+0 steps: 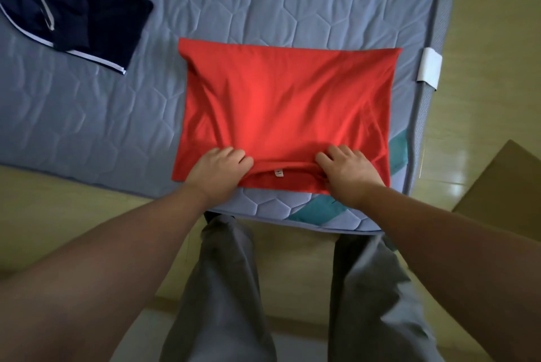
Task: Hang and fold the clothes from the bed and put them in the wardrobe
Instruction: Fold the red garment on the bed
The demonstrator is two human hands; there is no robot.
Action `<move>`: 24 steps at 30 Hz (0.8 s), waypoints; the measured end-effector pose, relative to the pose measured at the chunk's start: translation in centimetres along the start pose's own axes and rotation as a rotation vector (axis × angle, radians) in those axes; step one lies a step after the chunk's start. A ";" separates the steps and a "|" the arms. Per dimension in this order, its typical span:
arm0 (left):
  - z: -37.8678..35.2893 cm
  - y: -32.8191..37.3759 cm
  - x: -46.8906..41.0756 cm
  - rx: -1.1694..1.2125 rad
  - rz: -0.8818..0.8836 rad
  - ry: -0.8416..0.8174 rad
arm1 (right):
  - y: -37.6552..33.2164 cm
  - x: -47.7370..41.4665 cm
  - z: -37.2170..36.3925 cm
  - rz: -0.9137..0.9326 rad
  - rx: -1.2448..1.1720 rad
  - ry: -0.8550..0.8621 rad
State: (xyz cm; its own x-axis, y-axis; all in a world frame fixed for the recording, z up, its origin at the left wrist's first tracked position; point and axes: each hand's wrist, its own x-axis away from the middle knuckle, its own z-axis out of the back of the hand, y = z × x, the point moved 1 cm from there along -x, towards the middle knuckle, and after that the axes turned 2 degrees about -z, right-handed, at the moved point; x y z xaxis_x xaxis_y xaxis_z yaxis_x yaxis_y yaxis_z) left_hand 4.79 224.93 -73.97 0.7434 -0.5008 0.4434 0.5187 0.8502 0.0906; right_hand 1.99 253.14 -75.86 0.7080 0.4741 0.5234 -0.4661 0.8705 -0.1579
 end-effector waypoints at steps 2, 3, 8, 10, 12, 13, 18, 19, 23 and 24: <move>-0.9 0.4 0.1 0.037 0.023 -0.082 | -0.5 0.2 -0.2 0.013 0.029 -0.068; -1.1 0.3 0.0 0.055 0.033 -0.126 | -0.5 0.2 -0.3 0.039 0.035 -0.098; 0.9 -2.7 -1.8 0.391 0.478 0.287 | 1.5 -1.3 2.5 -0.013 -0.159 0.143; 1.3 -5.1 -2.9 0.520 0.805 0.427 | 3.1 -2.6 3.7 -0.341 -0.266 0.377; 0.9 -7.7 -4.0 0.628 1.022 0.320 | 4.7 -3.7 4.4 -0.722 -0.374 0.398; 0.5 -8.5 -4.4 0.670 1.067 0.211 | 5.4 -3.9 4.4 -0.867 -0.441 0.306; -1.1 -8.6 -3.9 0.689 0.986 0.108 | 5.6 -2.8 2.5 -0.974 -0.553 0.027; -1.3 -8.4 -3.4 0.693 1.016 0.157 | 5.3 -2.4 2.1 -0.950 -0.554 0.047; -2.3 -7.7 -1.1 0.701 1.249 0.164 | 4.6 -0.6 1.1 -1.006 -0.627 0.073; -2.7 -7.3 -0.7 0.707 1.270 0.124 | 4.6 -0.2 0.8 -1.020 -0.641 0.053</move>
State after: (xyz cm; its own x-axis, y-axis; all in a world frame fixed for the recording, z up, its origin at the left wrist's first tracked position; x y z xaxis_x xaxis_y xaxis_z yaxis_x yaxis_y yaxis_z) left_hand 1.63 218.58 -77.31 0.5835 0.6534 0.4823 -0.7856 0.6046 0.1314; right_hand -0.68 256.91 -76.03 0.6249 -0.4785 0.6168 0.6583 0.7477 -0.0868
